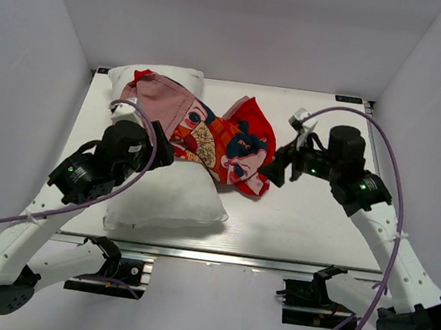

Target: Put the pillow into the pillowcase

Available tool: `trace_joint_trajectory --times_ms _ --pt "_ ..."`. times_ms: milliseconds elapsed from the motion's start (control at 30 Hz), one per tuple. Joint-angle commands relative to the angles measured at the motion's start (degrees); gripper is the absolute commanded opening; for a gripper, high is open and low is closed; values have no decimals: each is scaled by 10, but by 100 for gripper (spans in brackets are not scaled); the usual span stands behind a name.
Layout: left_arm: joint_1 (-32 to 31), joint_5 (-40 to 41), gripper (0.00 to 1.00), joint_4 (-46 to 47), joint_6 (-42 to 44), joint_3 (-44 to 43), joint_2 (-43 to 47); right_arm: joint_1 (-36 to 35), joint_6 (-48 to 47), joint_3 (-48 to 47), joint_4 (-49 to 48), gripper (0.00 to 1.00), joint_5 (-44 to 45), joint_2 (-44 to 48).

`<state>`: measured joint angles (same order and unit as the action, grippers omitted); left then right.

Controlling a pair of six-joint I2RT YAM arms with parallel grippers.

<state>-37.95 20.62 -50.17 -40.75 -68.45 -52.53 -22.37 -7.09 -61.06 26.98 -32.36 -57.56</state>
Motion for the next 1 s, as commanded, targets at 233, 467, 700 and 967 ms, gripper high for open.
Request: trace_joint_trajectory --times_ms 233,467,700,967 --pt "0 110 90 -80 -23 -42 -36 -164 138 -142 -118 89 113 -182" --pt "8 113 88 -7 -21 -51 -99 -178 156 -173 -157 89 108 -227" --pt "135 -15 79 22 44 -95 -186 -180 168 -204 -173 90 146 -252" --pt "142 -53 67 31 85 -83 -244 -135 185 -140 -176 89 130 -197"
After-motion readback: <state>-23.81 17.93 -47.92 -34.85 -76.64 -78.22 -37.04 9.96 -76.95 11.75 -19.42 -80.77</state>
